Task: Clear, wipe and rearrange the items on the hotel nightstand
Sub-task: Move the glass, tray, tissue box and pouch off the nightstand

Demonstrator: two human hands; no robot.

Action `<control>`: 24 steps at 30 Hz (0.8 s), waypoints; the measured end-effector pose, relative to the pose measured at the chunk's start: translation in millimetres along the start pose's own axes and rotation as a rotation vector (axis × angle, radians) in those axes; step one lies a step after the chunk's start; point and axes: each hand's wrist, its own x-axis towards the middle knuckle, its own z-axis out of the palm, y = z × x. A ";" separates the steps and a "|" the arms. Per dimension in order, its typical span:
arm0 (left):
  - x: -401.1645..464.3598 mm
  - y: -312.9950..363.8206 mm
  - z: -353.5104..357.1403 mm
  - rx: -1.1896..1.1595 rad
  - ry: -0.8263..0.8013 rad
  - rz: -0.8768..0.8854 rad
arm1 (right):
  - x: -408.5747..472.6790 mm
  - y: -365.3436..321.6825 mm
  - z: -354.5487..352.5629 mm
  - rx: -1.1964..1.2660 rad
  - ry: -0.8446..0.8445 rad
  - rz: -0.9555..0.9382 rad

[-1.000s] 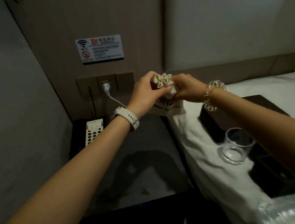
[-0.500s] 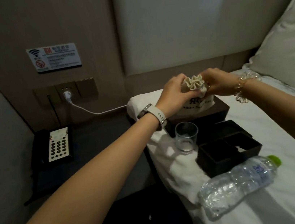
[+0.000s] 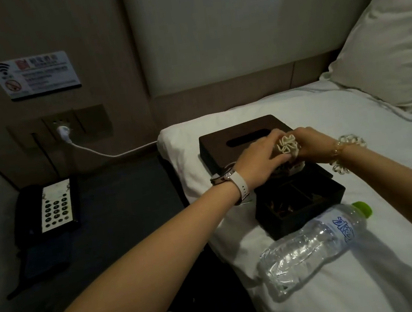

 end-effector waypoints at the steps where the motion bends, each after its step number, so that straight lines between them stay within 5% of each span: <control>1: -0.4 -0.7 1.0 0.038 -0.013 0.023 | 0.0 -0.3 0.4 -0.018 -0.027 0.002; 7: -3.6 -2.3 -2.0 0.044 -0.076 -0.019 | 5.5 -9.8 -8.2 -0.097 -0.426 0.096; 13: -12.8 -6.0 -12.1 -0.084 -0.109 -0.096 | 17.0 -32.9 -32.1 -0.089 -0.655 0.138; 17: -21.1 -18.0 -40.7 -0.145 0.030 -0.068 | 35.0 -58.3 -52.4 0.041 -0.634 0.131; 24: -54.9 -87.0 -126.8 -0.257 0.403 -0.259 | 94.5 -137.6 -36.0 0.187 -0.342 -0.082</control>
